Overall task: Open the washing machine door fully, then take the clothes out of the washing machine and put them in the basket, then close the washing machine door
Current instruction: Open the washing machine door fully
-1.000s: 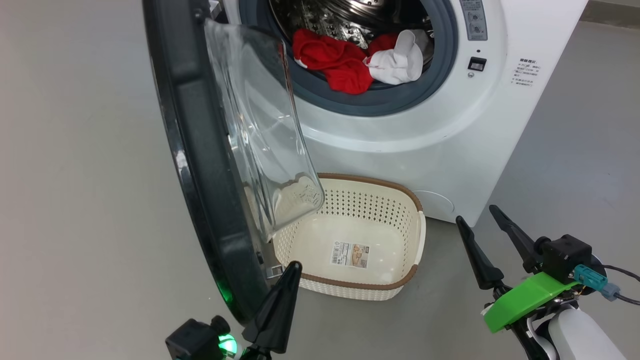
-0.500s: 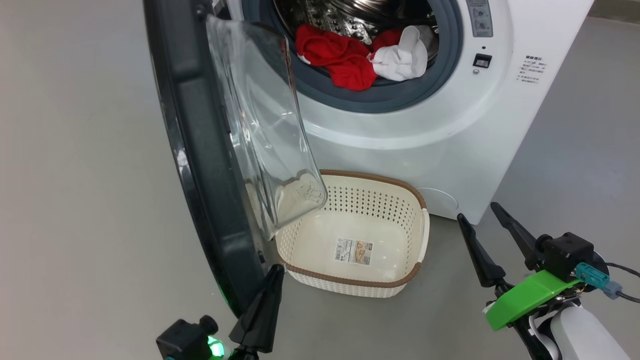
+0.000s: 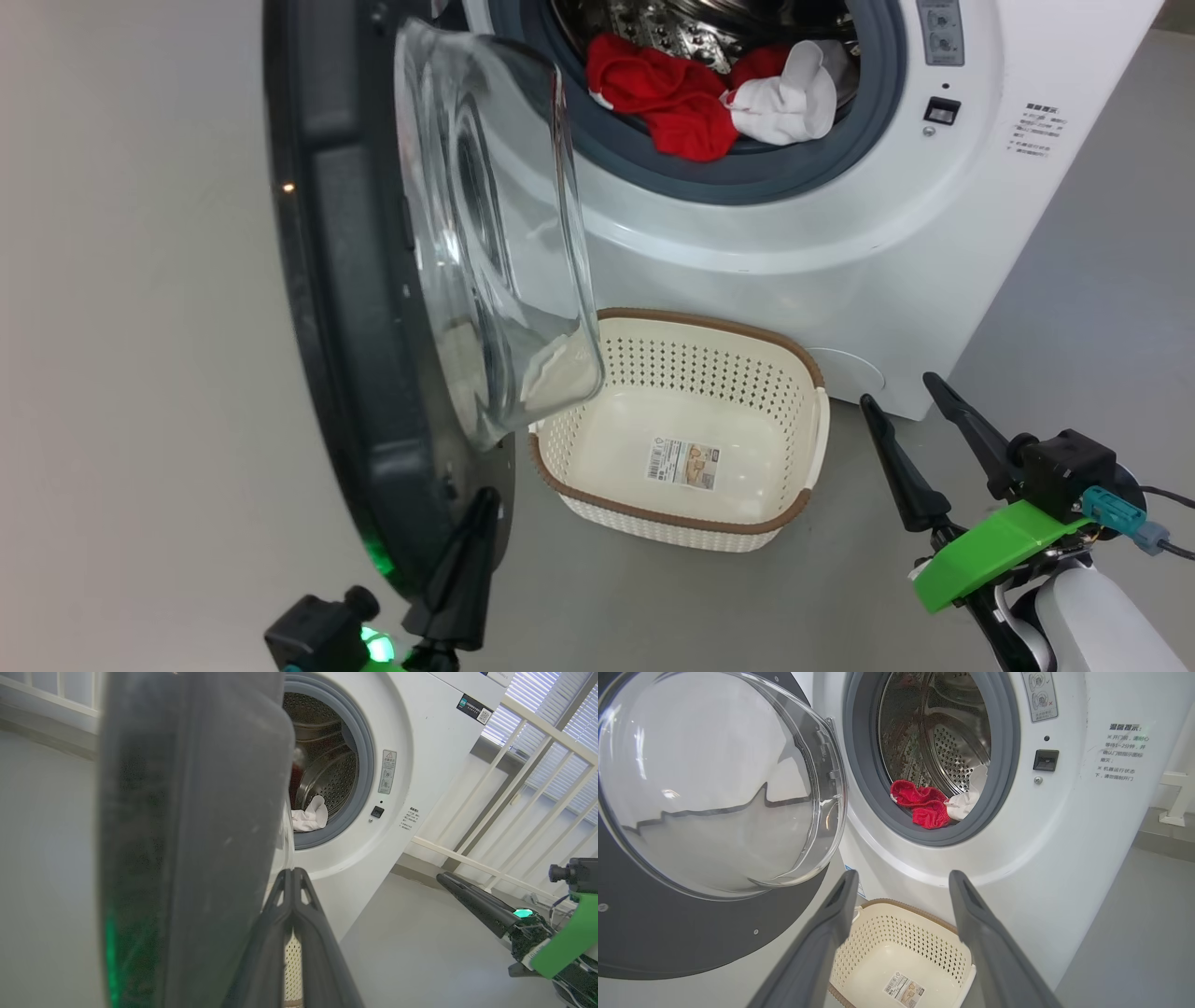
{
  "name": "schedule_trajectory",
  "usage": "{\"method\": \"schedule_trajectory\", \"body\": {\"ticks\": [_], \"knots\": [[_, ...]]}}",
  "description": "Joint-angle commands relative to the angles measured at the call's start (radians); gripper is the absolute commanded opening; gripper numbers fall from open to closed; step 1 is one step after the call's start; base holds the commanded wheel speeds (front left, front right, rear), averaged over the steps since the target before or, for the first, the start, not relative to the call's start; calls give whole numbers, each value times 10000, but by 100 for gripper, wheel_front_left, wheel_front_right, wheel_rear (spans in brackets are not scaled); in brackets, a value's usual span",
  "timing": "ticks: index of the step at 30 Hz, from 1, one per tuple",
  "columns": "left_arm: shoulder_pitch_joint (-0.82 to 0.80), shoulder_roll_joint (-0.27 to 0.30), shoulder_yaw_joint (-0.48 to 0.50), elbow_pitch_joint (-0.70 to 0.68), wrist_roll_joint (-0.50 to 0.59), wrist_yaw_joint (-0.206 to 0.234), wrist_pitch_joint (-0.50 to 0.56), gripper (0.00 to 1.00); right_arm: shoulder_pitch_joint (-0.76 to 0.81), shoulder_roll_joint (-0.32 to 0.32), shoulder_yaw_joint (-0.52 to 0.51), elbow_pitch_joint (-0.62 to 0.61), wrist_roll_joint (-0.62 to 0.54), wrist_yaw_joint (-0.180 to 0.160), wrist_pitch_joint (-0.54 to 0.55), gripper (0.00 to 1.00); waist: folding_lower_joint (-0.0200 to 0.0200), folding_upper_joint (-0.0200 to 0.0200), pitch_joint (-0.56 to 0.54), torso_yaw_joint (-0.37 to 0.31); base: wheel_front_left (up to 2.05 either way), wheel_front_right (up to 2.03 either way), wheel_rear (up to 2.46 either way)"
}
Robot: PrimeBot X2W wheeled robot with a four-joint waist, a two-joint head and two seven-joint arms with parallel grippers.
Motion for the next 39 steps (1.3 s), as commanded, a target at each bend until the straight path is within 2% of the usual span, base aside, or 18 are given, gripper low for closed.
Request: {"method": "schedule_trajectory", "body": {"ticks": [1, 12, 21, 30, 39], "knots": [[-318, 217, 617, -142, -67, 253, -116, 0, -278, -65, 163, -285, -145, 16, -120, 100, 0, 0, 54, 66, 0, 0, 0], [-163, 607, 1716, -173, -134, 655, -188, 0, -383, -131, 183, -322, -196, 16, -120, 100, 0, 0, 261, 317, 0, 0, 0], [-251, 871, 2644, 28, -141, 784, -215, 0, -532, -202, 242, -288, -193, 16, -120, 100, 0, 0, 343, 458, 0, 0, 0], [-609, 1164, 3603, 493, -74, 681, -221, 0, -569, -255, 314, -296, -176, 16, -120, 100, 0, 0, 415, 530, 0, 0, 0], [-1411, 1460, 4829, 1667, 190, 322, -223, 0, -679, -328, 475, -254, -150, 16, -120, 100, 0, 0, 570, 467, 0, 0, 0]]}}
